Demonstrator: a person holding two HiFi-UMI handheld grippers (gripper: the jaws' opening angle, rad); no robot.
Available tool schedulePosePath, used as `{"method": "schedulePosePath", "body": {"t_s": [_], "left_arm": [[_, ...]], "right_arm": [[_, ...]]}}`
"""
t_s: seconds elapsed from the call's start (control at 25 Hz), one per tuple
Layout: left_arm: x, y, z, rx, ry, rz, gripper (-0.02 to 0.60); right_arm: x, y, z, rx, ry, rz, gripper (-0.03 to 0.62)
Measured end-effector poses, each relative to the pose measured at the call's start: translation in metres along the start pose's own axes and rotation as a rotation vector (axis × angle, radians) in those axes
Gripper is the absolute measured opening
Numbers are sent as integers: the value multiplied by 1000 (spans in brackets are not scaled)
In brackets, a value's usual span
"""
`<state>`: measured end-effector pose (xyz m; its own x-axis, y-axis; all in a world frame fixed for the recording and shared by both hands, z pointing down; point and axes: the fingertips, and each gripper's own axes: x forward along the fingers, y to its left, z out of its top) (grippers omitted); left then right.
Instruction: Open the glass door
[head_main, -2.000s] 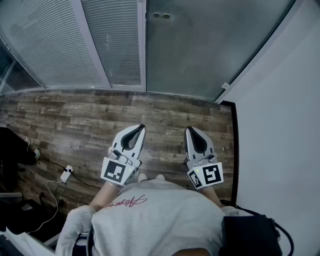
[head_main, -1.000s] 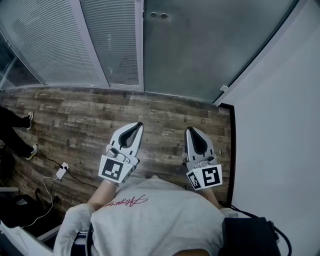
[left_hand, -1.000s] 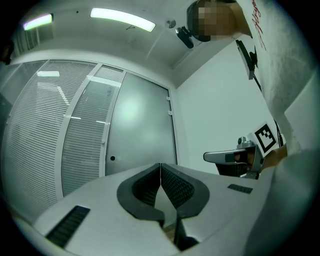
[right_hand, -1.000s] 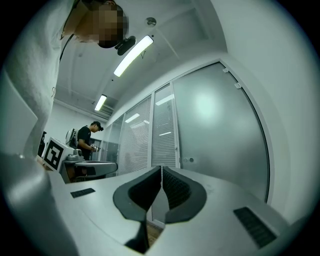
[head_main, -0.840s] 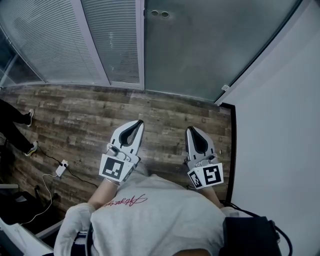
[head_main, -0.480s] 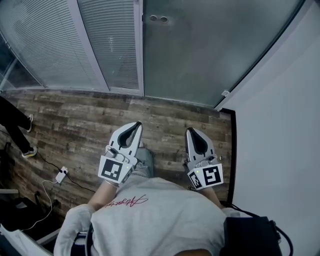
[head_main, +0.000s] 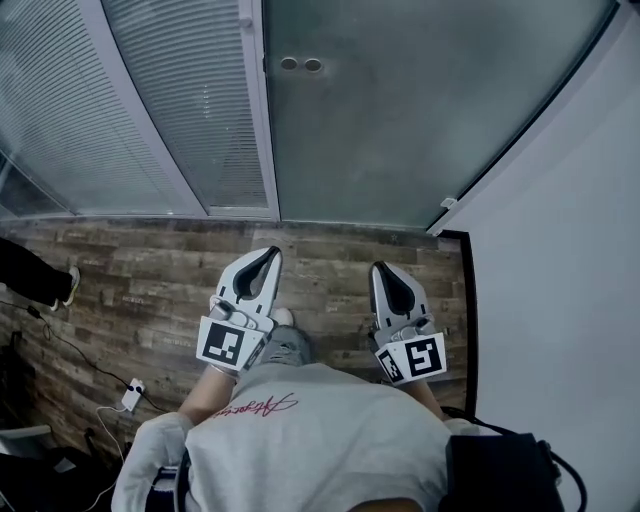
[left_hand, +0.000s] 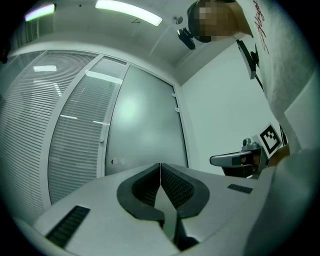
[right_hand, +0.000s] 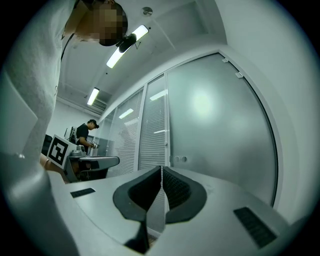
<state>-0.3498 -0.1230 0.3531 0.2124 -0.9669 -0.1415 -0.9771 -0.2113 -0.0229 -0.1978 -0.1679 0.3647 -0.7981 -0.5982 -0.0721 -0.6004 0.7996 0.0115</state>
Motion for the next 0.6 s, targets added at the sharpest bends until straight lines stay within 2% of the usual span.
{"method": "schedulePosePath", "body": {"t_s": [0.36,0.6], "left_arm": [[87,88,-15,-12,10,-76,17],[129,123,-11,-30,-8,-105,18]], "right_arm": [[122,-36,-4,21,-6,-73,21],[187,-54,-3,19,-8,-101,21]]}}
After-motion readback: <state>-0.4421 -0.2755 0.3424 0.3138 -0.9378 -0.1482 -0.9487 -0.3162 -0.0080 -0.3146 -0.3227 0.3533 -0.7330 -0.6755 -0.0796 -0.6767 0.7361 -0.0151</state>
